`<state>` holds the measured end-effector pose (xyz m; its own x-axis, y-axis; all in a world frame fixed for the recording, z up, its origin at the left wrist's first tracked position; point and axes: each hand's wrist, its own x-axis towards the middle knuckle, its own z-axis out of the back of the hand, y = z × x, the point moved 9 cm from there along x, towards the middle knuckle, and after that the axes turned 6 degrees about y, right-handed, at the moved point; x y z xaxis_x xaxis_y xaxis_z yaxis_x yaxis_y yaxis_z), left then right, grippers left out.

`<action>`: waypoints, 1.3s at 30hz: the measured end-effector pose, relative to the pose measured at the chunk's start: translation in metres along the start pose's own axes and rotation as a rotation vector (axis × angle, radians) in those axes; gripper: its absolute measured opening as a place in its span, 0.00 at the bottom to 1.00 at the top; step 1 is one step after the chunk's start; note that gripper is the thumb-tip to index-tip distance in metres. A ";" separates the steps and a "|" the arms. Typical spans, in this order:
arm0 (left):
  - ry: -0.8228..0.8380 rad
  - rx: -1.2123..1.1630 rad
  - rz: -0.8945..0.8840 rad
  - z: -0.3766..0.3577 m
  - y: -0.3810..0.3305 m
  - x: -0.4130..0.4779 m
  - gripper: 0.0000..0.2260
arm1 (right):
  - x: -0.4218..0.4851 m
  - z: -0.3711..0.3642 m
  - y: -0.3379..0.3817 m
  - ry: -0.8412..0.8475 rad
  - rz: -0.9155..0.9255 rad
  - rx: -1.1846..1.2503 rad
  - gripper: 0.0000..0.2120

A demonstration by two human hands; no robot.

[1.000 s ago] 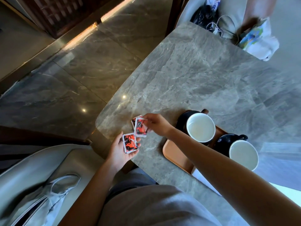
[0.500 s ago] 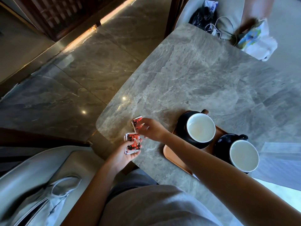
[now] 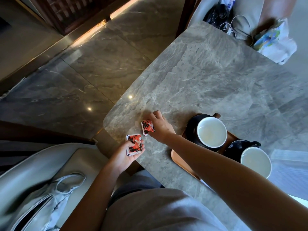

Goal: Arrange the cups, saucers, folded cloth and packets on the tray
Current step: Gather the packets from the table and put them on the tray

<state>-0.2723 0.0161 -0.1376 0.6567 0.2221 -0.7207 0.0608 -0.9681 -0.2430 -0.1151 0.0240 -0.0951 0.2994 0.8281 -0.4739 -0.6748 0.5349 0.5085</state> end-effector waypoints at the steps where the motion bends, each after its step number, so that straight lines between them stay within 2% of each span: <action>1: -0.002 0.006 0.003 0.000 0.001 0.000 0.14 | -0.001 0.000 -0.002 -0.009 -0.006 -0.007 0.24; 5: -0.021 0.025 0.008 0.002 0.001 0.002 0.13 | -0.010 -0.004 -0.016 -0.028 -0.055 0.072 0.17; 9: -0.021 0.053 0.011 0.000 -0.002 0.004 0.12 | -0.023 0.000 -0.029 -0.104 -0.105 0.280 0.08; 12: -0.004 0.094 0.030 -0.006 -0.002 0.005 0.14 | -0.037 0.010 -0.031 -0.170 -0.080 0.472 0.07; 14: 0.011 0.119 0.048 -0.009 -0.001 0.007 0.16 | -0.045 0.015 -0.025 -0.127 -0.023 0.533 0.04; 18: 0.147 0.203 0.116 -0.029 0.009 0.008 0.17 | -0.055 0.010 -0.003 0.055 0.076 0.496 0.03; 22: 0.233 0.292 0.132 -0.039 0.016 0.010 0.15 | -0.063 0.014 0.003 -0.001 0.088 0.389 0.04; 27: 0.247 0.406 0.131 -0.046 0.023 0.012 0.15 | -0.075 0.023 -0.001 -0.062 0.095 0.336 0.05; 29: 0.236 0.407 0.140 -0.050 0.029 0.012 0.16 | -0.081 0.029 -0.005 -0.112 0.096 0.332 0.08; 32: 0.216 0.413 0.156 -0.055 0.038 0.011 0.15 | -0.091 0.031 -0.009 -0.143 0.087 0.296 0.17; 36: 0.203 0.398 0.162 -0.058 0.048 0.011 0.11 | -0.106 0.023 -0.010 -0.045 0.096 0.283 0.31; 39: 0.199 0.443 0.196 -0.065 0.058 0.010 0.11 | -0.117 0.012 -0.010 0.021 0.110 0.097 0.46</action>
<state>-0.2129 -0.0450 -0.1165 0.7564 -0.0263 -0.6535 -0.3731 -0.8380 -0.3981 -0.1355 -0.0757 -0.0362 0.2120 0.8796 -0.4258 -0.6339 0.4554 0.6252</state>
